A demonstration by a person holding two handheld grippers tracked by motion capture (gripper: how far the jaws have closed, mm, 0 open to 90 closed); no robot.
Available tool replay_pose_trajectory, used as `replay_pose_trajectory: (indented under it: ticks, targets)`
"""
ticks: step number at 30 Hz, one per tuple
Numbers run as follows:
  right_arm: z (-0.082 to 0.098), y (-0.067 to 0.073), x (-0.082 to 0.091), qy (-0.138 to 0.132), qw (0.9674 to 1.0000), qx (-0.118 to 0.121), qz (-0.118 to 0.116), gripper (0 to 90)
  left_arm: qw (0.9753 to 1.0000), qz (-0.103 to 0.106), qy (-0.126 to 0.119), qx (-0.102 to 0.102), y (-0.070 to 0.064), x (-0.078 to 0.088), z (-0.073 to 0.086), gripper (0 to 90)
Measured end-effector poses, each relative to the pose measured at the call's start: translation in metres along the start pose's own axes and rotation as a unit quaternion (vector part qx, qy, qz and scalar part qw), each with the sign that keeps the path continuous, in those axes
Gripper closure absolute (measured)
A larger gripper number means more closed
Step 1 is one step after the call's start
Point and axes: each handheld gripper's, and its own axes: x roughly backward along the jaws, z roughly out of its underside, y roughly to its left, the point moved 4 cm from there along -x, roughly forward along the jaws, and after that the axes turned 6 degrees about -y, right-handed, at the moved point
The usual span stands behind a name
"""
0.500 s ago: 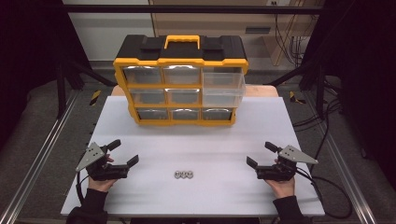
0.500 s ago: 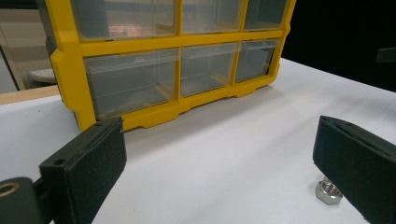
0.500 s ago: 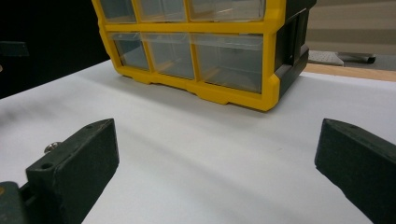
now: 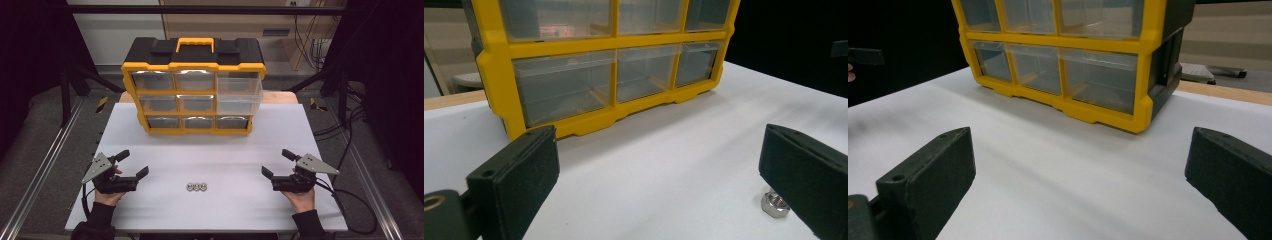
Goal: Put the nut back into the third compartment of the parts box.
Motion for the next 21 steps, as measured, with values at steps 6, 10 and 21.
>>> replay_pose_trajectory:
  ticks: [6, 10, 21]
  targets:
    - [-0.011, 0.019, -0.010, 0.007, 0.9997, 0.017, -0.013, 0.4, 1.0000, -0.001, 0.001, 0.001, 0.001, 0.000, 0.001, 2.6]
    - [-0.015, 0.031, -0.017, 0.019, 0.9994, 0.018, -0.023, 0.4, 1.0000, -0.002, 0.001, 0.001, 0.001, 0.000, 0.000, 2.6]
    - [-0.011, 0.064, -0.043, 0.066, 0.9954, 0.033, -0.062, 1.8, 1.0000, 0.000, 0.005, 0.000, 0.000, -0.002, 0.003, 2.2]
